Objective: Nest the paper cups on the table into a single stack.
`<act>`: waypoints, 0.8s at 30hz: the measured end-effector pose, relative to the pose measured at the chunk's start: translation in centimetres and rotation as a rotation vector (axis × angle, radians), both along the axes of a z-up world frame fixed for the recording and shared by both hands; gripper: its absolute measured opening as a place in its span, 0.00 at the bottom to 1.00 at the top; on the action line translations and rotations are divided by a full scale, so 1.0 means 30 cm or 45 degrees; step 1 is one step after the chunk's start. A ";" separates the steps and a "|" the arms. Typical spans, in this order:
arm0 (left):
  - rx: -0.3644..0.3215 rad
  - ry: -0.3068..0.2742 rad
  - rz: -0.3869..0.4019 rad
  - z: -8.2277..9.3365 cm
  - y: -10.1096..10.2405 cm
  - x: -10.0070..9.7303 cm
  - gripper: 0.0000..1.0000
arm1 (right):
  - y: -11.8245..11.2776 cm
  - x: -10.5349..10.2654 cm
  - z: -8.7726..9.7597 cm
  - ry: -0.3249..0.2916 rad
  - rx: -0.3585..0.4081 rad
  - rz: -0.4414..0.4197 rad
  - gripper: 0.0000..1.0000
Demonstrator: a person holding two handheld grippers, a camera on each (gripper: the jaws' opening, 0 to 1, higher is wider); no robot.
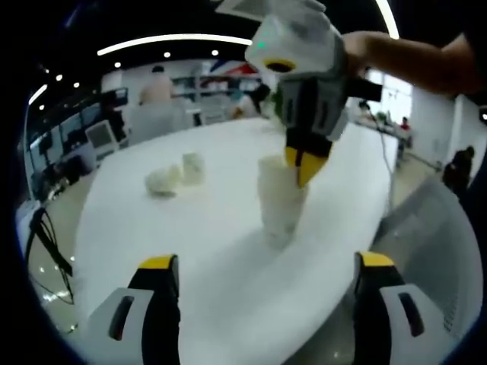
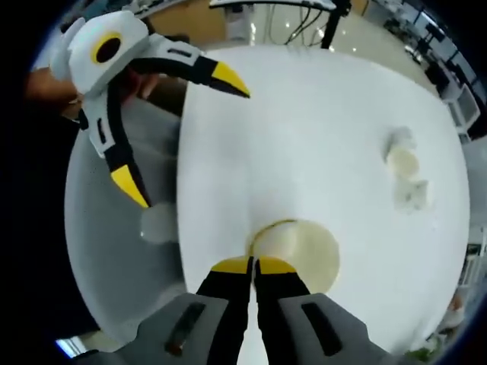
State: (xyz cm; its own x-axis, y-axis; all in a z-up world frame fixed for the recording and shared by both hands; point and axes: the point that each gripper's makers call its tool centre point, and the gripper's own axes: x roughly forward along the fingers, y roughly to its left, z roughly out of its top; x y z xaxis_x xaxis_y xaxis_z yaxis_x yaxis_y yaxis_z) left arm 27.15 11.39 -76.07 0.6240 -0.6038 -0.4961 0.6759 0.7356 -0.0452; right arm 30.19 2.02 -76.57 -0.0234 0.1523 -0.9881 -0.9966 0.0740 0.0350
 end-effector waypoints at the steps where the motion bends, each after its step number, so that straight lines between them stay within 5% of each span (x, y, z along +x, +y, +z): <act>1: -0.001 0.003 -0.001 -0.001 -0.001 -0.001 0.95 | -0.001 -0.002 -0.006 -0.007 -0.003 0.007 0.00; 13: 0.005 0.001 0.004 -0.002 0.004 0.002 0.93 | 0.007 0.034 0.000 -0.072 0.053 0.042 0.02; 24: -0.006 -0.011 0.018 0.003 0.010 0.012 0.98 | 0.024 0.077 0.102 -0.102 0.290 -0.030 0.25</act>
